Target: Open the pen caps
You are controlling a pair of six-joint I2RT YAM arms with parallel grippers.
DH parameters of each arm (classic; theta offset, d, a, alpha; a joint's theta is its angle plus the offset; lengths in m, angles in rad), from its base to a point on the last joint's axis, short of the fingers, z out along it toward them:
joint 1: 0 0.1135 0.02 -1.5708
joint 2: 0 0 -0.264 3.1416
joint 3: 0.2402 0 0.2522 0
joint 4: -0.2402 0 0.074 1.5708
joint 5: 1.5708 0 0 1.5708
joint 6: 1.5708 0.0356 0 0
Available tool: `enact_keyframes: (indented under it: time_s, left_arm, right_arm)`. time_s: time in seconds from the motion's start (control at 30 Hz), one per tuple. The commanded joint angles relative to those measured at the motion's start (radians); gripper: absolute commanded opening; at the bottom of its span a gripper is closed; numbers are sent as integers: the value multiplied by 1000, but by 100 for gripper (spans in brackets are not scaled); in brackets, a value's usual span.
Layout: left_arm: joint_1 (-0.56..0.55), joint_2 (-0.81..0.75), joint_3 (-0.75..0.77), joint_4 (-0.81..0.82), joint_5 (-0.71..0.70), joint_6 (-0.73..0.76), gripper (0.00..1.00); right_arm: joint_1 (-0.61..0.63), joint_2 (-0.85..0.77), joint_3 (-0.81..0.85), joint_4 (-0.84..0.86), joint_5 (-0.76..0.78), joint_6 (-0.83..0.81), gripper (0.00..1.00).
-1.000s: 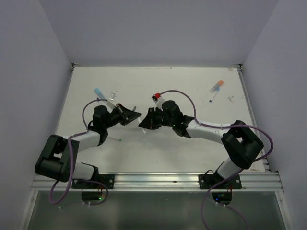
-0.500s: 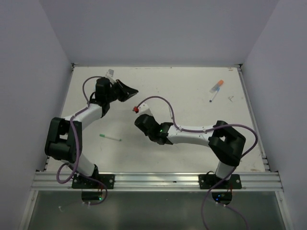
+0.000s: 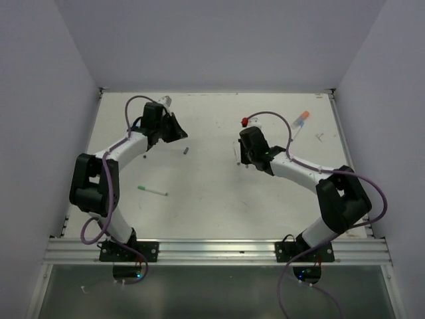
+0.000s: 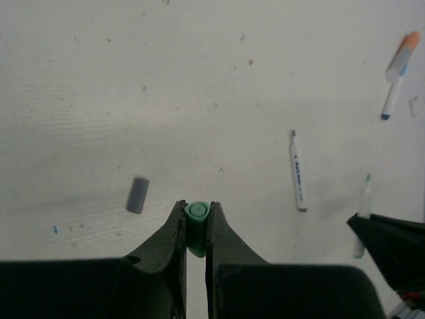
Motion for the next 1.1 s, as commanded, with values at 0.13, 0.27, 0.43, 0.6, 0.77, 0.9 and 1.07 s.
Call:
enact_keyframes:
  time_s: [0.13,0.27,0.43,0.6,0.77,0.9,1.07]
  left_arm:
    - [-44,99,21,-92,-62,168,0]
    - [-84,174,64,-95,-71,179,0]
    - [-132,231,135,-183,-198,176,0]
    - [-147,249,171,-217,-290,179,0]
    - [-156,265,193,-238,-340,190,9]
    - [-162,286,199,-229,-333,185,16]
    - [-173,307,198,-217,-315,178,23]
  right_arm:
    - [-108,91,64,-13,-150,-8,0]
    - [-125,166,124,-39,-165,-22,0]
    - [-129,227,150,-18,-207,-28,0]
    - [-137,274,168,-8,-216,-32,0]
    - [-151,290,178,-16,-201,-39,0]
    - [-163,313,191,-21,-214,-55,1]
    - [-175,324,185,4,-236,-48,4]
